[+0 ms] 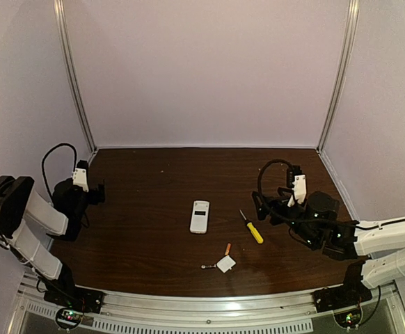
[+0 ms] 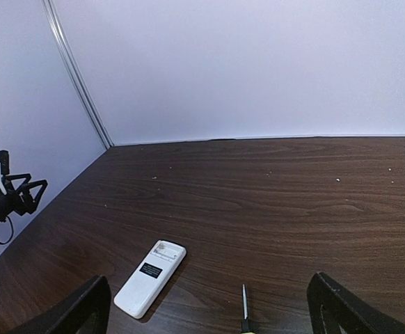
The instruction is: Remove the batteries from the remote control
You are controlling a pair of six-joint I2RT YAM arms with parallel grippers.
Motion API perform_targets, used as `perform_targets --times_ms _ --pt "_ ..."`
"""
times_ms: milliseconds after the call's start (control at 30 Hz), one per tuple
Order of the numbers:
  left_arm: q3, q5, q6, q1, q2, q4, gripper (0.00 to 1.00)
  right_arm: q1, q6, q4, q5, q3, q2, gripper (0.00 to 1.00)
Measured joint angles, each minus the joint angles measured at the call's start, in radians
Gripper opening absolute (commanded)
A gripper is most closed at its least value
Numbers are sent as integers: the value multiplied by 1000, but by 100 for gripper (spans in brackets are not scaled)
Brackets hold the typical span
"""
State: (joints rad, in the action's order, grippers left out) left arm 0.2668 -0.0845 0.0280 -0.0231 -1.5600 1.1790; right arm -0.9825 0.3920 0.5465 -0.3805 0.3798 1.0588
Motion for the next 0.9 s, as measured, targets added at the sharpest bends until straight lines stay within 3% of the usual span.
perform_targets --times_ms 233,533,900 --pt "0 2 -1 0 0 2 97 0 -28 12 -66 24 82 100" --pt "0 3 -1 0 0 3 98 0 -91 262 -49 -39 261 100" --pt "0 3 -1 0 0 3 98 0 -137 356 -21 -38 360 100"
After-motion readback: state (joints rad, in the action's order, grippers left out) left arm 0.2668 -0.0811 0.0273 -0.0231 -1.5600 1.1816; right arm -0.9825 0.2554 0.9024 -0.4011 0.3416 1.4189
